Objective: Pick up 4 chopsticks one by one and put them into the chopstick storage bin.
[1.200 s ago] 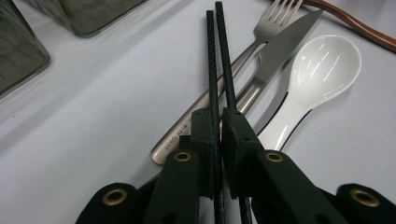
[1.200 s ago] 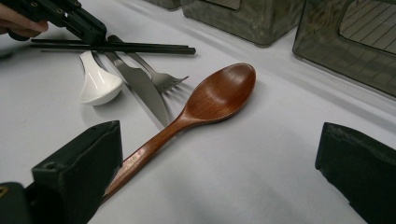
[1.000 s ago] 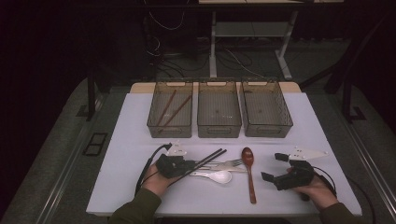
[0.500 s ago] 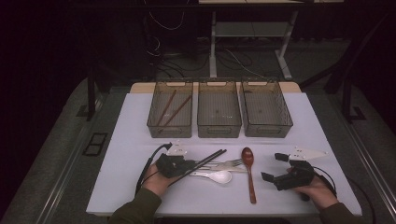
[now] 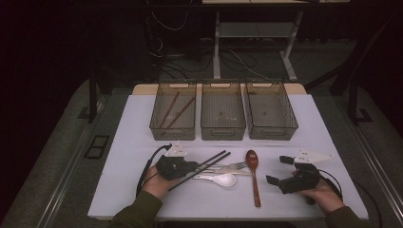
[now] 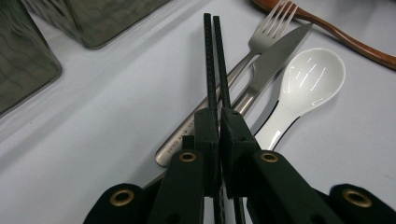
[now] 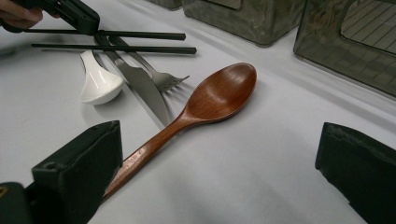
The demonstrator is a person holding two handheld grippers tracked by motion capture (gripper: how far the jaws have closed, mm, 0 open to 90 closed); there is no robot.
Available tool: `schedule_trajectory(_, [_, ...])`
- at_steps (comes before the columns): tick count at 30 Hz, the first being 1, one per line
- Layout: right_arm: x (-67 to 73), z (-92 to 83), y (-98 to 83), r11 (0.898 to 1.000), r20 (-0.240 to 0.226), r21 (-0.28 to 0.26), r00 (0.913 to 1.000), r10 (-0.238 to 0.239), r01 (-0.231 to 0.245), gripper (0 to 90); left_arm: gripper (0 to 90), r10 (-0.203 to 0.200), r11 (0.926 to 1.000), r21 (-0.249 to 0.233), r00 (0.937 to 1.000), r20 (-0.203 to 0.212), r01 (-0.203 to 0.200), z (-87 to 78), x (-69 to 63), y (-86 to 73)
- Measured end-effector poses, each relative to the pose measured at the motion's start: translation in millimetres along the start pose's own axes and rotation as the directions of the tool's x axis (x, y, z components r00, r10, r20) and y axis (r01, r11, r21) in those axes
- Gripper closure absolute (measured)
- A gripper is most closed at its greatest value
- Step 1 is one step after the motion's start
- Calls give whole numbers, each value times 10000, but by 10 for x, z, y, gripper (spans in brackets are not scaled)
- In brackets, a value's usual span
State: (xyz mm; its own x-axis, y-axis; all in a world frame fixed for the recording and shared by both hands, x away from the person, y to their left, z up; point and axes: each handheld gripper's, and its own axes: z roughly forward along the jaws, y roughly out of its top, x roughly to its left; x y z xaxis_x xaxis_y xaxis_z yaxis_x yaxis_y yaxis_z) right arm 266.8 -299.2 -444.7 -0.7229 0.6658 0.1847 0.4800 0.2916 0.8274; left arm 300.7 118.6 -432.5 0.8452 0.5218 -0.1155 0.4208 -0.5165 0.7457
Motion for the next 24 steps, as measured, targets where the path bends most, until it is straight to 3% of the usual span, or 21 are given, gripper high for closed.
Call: schedule_trajectory(24, [3,-2,1,10000,-30,-18,10000,-6,5,7,850,-219,9981,-572,9998,6,219,-350,119,10])
